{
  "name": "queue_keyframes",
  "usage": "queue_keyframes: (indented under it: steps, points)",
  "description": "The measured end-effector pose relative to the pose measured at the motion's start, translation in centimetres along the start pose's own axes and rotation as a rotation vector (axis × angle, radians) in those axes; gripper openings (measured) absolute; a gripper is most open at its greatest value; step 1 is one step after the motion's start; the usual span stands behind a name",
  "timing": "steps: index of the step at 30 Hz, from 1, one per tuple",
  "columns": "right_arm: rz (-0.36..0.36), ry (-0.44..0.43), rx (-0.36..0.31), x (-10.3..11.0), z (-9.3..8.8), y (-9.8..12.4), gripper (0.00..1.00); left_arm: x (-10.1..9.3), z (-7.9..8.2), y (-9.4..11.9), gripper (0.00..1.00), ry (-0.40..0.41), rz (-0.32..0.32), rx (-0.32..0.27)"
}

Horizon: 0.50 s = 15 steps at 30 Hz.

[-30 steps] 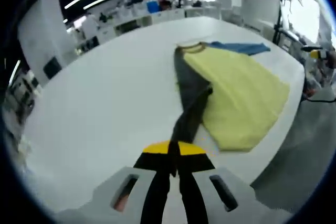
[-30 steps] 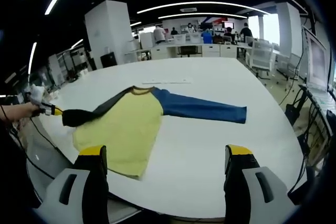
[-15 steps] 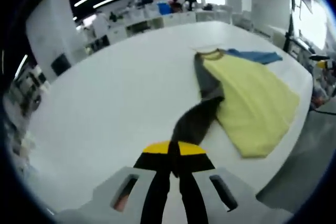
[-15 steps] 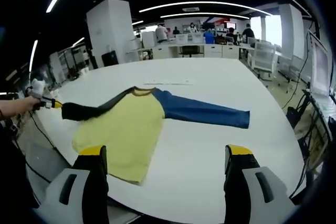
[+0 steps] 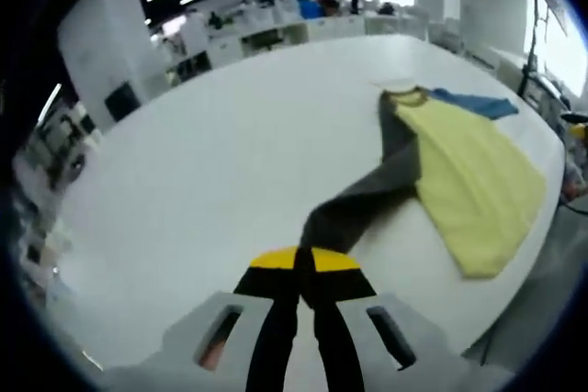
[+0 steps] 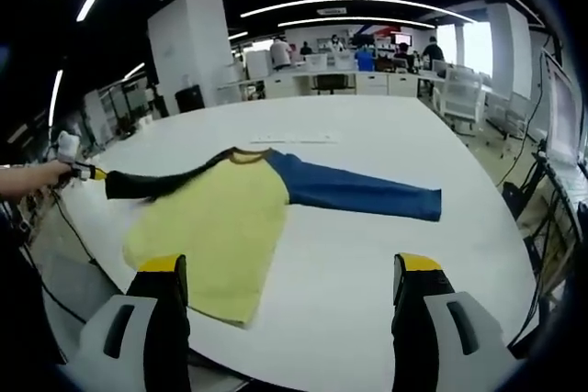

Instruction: Fold the garment on the visible template until the final outline fits inside the template.

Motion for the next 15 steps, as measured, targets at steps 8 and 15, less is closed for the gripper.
queue_keyframes:
  steps: [8, 15]
  points:
    - [-0.014, 0.0, 0.012, -0.1, 0.3, -0.8, 0.92, 2.7, 0.6, -0.2, 0.0, 0.018, 0.032, 0.009]
    - [-0.017, 0.001, 0.03, 0.3, 0.2, -1.7, 0.92, 4.6, 1.0, -0.7, 0.0, 0.041, 0.073, 0.022]
Point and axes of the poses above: the point that each gripper's makers call its tool centre point, and the gripper's own axes: y roughly backward along the fingers, x roughly to its left, z roughly out of its top, the point moved 4 cm from there along y, roughly backward along the fingers, and after that the axes turned 11 degrees about -y, right-handed, at the moved point
